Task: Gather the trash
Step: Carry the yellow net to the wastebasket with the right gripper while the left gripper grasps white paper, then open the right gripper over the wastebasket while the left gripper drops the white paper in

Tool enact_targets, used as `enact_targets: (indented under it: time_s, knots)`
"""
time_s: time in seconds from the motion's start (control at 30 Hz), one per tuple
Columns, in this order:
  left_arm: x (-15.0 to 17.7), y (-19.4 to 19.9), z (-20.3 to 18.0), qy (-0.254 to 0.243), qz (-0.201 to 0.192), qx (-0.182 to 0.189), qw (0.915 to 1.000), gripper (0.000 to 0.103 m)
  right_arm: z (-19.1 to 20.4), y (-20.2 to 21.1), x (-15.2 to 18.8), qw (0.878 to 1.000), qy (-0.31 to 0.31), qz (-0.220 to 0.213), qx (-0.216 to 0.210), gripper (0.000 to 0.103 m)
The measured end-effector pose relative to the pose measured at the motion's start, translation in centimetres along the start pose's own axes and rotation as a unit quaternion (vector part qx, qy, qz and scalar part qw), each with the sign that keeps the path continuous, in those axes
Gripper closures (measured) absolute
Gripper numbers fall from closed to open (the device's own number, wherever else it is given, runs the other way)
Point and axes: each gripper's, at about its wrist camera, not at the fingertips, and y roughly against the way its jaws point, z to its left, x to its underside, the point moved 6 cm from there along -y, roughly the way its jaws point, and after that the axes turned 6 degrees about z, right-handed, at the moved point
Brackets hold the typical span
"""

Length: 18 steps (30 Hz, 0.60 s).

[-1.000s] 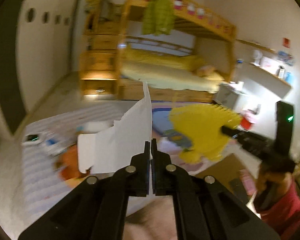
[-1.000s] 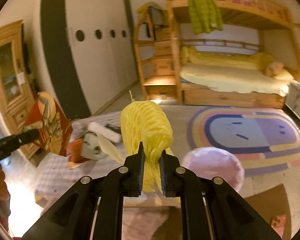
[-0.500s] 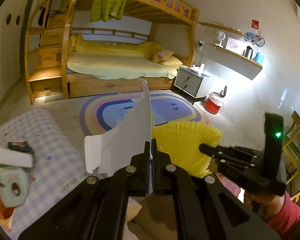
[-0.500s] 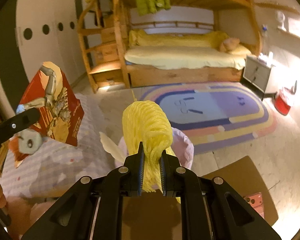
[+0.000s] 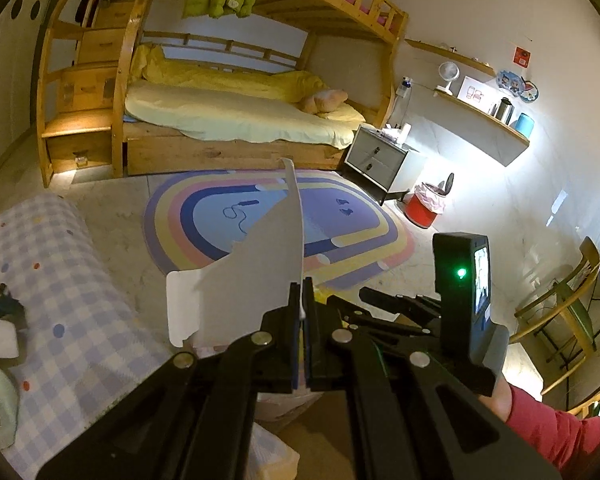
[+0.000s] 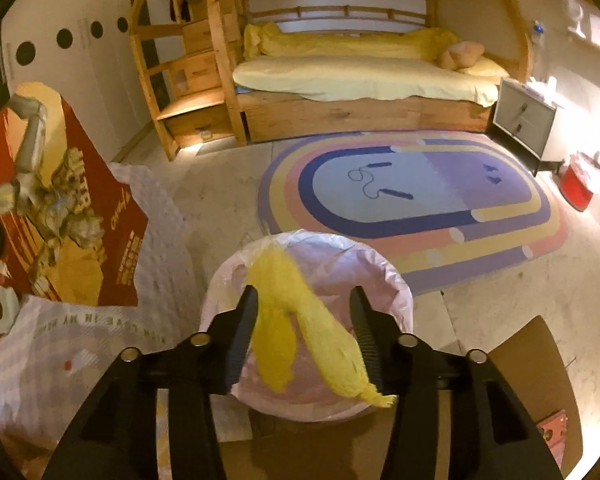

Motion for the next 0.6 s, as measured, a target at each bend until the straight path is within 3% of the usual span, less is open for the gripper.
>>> enact_targets:
  time_s: [0.4,0.47,0.53,0.6]
  knots:
    - [-1.5,-6.1,-2.6,-0.025,0.031,0.048,0.998,0.103,-4.4,3.6,0.0,0.997,-0.049,-0.024,0.046,0.048]
    - [-1.7,-6.9,-2.7,-0.026,0.036,0.045,0.998,0.092,-5.1,4.1,0.1,0.997,-0.053,-0.029,0.056,0.045]
    - [-1.6,-7.3,-2.5,-0.023,0.036,0.037,0.9984,0.06,-5.5,4.6,0.2,0.996,-0.058,-0.032,0.06,0.045]
    - [-1.3,-7.0,-2.0,-0.015,0.036,0.03,0.9988,0.056,-5.6,5.0,0.3,0.996,-0.06,-0.034,0.062,0.045]
